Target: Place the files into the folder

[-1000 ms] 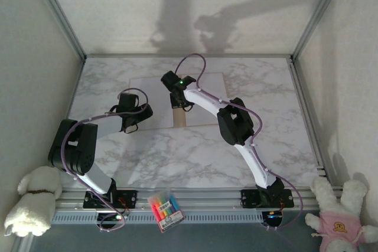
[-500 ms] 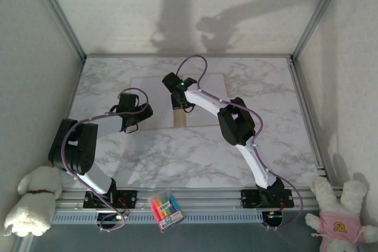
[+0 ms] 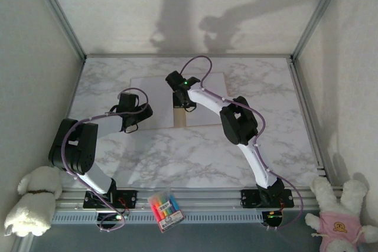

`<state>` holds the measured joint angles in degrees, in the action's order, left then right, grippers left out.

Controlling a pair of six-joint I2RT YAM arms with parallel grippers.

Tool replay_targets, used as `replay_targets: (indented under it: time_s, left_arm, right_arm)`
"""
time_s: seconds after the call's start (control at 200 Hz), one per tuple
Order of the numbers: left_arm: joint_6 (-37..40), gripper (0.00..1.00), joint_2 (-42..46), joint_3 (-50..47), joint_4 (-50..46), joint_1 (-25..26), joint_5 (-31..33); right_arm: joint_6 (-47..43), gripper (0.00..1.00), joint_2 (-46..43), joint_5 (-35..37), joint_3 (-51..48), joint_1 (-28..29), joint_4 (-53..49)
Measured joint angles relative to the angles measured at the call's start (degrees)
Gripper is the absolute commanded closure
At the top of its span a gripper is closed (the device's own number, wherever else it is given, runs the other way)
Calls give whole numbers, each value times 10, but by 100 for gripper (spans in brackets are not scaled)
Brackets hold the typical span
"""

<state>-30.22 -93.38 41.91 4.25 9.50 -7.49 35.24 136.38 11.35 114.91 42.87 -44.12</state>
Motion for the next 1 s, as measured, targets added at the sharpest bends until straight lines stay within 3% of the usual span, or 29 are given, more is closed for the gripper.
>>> replay_targets:
  time_s: [1.001]
  left_arm:
    - [0,18,0,1,-2,0,0]
  right_arm:
    - [-1,100,-3,-24,21,-10,-22]
